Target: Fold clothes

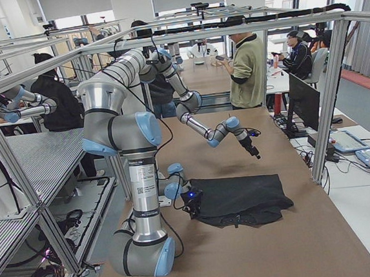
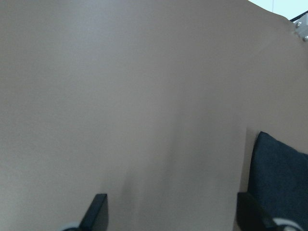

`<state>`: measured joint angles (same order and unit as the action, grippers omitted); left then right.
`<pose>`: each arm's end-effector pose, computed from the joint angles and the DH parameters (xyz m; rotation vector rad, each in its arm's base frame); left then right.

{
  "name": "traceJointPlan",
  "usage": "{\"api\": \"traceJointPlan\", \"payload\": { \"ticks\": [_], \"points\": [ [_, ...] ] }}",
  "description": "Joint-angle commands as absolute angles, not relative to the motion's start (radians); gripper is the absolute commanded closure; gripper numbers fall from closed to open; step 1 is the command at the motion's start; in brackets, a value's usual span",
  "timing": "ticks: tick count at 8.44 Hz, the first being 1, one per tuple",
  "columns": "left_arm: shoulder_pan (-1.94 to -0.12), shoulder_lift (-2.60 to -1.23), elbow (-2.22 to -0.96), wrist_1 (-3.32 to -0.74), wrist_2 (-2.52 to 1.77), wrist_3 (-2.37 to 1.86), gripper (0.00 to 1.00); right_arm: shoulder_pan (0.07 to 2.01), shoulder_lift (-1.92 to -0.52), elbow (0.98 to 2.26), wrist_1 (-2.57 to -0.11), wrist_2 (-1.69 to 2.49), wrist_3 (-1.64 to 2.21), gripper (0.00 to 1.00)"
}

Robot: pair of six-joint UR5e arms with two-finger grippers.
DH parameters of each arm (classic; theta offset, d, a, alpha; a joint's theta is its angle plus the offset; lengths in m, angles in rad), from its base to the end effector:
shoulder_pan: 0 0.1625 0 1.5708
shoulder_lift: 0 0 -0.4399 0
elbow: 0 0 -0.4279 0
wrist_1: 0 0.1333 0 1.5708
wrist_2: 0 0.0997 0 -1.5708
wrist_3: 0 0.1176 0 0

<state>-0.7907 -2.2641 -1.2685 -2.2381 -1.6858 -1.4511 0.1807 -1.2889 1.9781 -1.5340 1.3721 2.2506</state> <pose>0.4968 -0.6724 0.3082 0.3765 1.0091 -0.5452 -0.5657 -0.2625 0.3330 0.0055 -0.7748 0.8909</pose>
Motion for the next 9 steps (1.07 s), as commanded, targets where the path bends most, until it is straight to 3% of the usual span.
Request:
{"api": "traceJointPlan", "payload": {
  "ticks": [1, 6, 8, 9],
  "points": [
    [-0.79, -2.264, -1.269, -2.237, -1.686, -1.451, 0.06, 0.196, -1.285, 2.0, -1.534, 1.373, 2.249, 1.0],
    [-0.763, -2.27, -1.301, -2.237, -1.689, -1.558, 0.06, 0.196, -1.282, 2.063, -1.542, 1.437, 2.252, 1.0],
    [-0.746, -2.255, -1.414, -2.165, -1.687, -1.746, 0.06, 0.195, -1.288, 2.066, -1.542, 1.442, 2.25, 1.0],
    [-0.686, -2.208, -1.533, -2.093, -1.663, -1.84, 0.06, 0.192, -1.289, 2.068, -1.542, 1.443, 2.25, 1.0]
  ]
}}
